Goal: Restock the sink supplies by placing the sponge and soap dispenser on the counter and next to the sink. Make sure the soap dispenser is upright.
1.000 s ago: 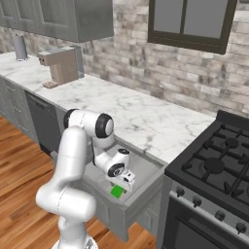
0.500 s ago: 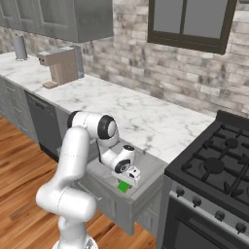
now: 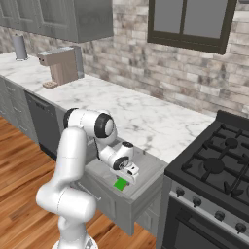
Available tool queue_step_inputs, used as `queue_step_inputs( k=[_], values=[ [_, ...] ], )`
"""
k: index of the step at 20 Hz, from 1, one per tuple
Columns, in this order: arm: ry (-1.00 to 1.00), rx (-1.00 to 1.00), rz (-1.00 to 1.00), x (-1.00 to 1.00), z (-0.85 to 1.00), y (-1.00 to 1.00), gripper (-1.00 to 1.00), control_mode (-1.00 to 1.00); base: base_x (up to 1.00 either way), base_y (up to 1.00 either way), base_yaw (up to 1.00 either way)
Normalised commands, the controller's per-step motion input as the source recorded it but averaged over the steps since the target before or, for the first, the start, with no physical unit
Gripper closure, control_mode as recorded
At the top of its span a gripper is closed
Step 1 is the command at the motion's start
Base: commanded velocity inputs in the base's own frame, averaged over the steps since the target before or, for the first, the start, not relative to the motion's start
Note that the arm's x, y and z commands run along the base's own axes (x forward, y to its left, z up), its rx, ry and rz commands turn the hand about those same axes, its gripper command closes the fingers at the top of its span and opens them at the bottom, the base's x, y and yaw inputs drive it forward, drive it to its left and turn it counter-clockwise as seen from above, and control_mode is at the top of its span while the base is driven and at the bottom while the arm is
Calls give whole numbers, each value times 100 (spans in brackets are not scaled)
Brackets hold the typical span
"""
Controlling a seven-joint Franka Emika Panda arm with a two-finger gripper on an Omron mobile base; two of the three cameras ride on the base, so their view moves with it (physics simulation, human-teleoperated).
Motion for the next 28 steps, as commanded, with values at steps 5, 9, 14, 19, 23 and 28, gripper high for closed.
queue_step_inputs(
  k=[5,9,14,19,23,28],
  values=[
    [-11,0,-4,-19,87,1,100,-100,0,0,0],
    [-11,0,-6,-29,100,0,100,-100,0,0,0],
    [-13,0,-6,-36,100,0,100,-100,0,0,0],
    [-12,-1,-7,-7,100,13,100,-100,0,0,0],
    [-7,-1,-8,-3,100,8,100,-100,0,0,0],
    [0,0,-7,-13,97,19,100,-100,0,0,0]
  ],
)
